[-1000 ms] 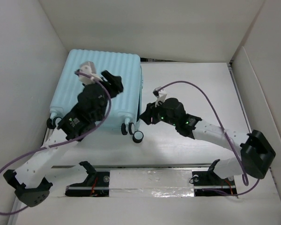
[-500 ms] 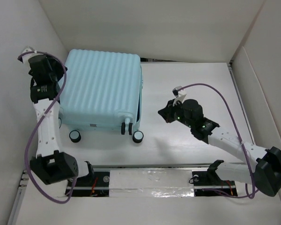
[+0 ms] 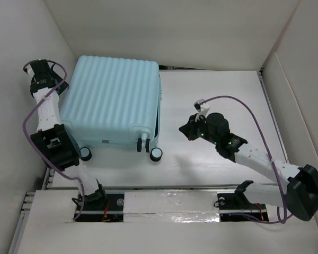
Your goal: Pack the luggage
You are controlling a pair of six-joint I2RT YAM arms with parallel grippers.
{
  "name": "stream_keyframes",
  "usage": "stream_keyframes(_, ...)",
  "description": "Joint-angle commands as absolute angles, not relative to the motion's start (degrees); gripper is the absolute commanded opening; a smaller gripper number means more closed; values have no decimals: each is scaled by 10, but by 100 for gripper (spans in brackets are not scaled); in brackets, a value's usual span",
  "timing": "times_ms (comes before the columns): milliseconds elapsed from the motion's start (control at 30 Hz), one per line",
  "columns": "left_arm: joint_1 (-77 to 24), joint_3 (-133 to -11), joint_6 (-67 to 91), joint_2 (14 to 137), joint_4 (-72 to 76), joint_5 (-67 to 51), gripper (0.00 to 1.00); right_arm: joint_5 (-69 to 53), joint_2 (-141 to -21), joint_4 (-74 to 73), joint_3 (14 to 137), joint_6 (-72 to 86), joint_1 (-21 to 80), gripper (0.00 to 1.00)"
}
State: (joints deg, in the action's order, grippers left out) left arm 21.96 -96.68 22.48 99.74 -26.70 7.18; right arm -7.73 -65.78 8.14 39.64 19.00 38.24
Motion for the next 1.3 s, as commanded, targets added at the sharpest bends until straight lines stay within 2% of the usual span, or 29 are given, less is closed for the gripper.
stream_keyframes(0, 239, -978, 214, 1016, -300, 30, 56, -75, -660, 114, 403, 185, 385, 0)
stream_keyframes(233, 254, -928, 197, 1052, -286, -40, 55, -54, -738, 103, 477, 200, 359, 3)
stream_keyframes(300, 249, -918, 191, 1068, -288, -42, 55, -49, -773, 109, 507, 200, 346, 7)
stream_keyframes(367, 230, -873, 197, 1051, -261, -45, 53, -53, -803, 126, 530, 199, 339, 13)
stream_keyframes(467, 186, -787, 234, 1003, -190, -80, 52, -65, -880, 110, 598, 195, 334, 15)
stream_keyframes(533, 153, -717, 263, 973, -126, -111, 50, -80, -931, 124, 631, 201, 329, 15)
stream_keyframes(700, 72, -577, 334, 850, -20, -106, 50, -110, -1010, 100, 703, 191, 323, 17)
stream_keyframes(833, -17, -447, 365, 756, 42, -54, 49, -98, -1034, 69, 743, 168, 305, 18)
stream_keyframes(967, -149, -363, 421, 656, 76, -17, 49, -112, -1052, 22, 801, 144, 268, 23)
stream_keyframes(1100, -249, -321, 460, 576, 60, 52, 49, -119, -1110, -80, 932, 106, 229, 31)
stream_keyframes(1200, -267, -334, 455, 500, 5, 143, 59, -126, -1109, -126, 997, 98, 187, 39)
stream_keyframes(1233, -267, -357, 450, 484, -20, 188, 73, -131, -1086, -127, 998, 102, 174, 41)
stream_keyframes(1267, -267, -374, 443, 457, -32, 211, 78, -137, -1066, -121, 981, 112, 162, 45)
